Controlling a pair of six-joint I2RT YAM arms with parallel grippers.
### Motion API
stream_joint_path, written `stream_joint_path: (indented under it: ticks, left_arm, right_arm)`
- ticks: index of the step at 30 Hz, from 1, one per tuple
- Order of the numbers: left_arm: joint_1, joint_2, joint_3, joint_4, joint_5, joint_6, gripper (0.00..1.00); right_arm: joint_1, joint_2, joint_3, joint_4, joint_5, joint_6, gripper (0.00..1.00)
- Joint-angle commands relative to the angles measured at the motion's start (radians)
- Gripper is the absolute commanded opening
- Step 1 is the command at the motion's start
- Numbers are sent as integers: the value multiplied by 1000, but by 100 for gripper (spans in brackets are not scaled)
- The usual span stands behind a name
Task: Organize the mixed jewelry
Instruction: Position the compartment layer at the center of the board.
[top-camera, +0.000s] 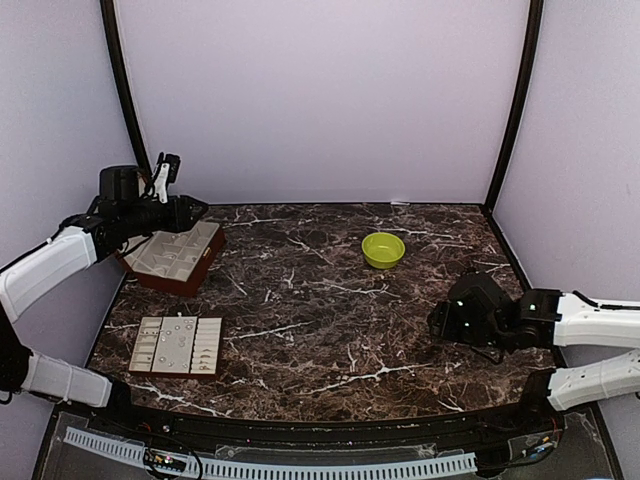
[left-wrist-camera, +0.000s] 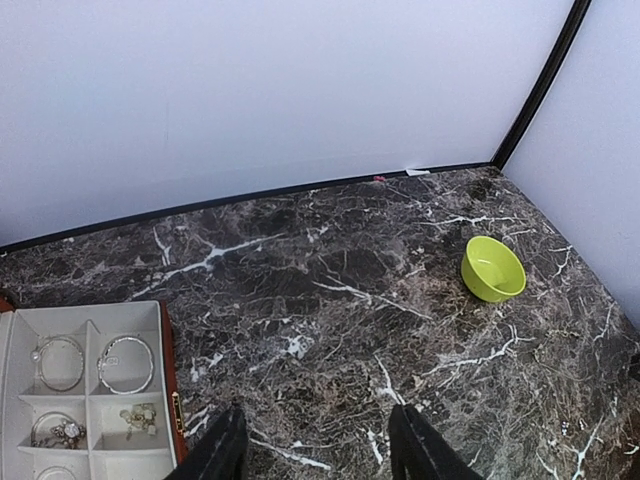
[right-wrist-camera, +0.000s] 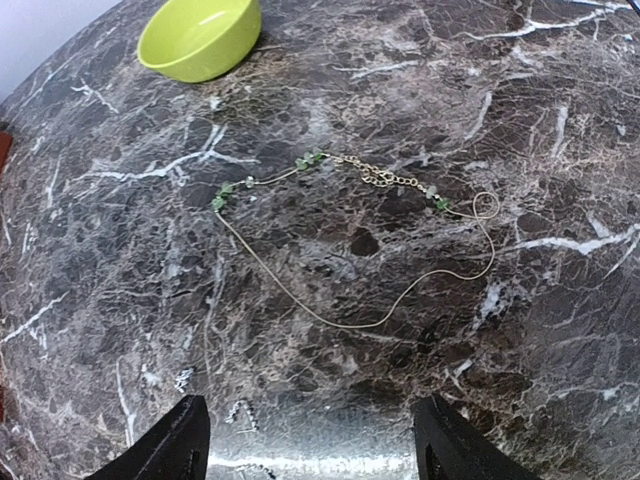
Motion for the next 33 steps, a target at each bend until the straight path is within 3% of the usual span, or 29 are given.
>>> stream_joint_path:
  ticks: [1, 10, 18, 26, 33]
  left_arm:
    - [-5, -63, -38, -27, -7, 16, 50]
    - [-59, -142, -168, -127, -45, -48, 51]
    - [-179, -271, -327, -231, -97, -207, 49]
    - [-315, -340, -516, -221, -97, -418, 47]
    - [-347, -316, -569, -177, -86, -457, 47]
  right_arm:
    - [-58, 48, 28, 23, -70, -69, 71]
    - [-93, 176, 35, 101, -133, -95, 65]
    - [-93, 201, 18, 176, -160, -117, 64]
    - [-93, 163, -19, 228, -168, -121, 64]
    - [-93, 109, -90, 258, -184, -89, 64]
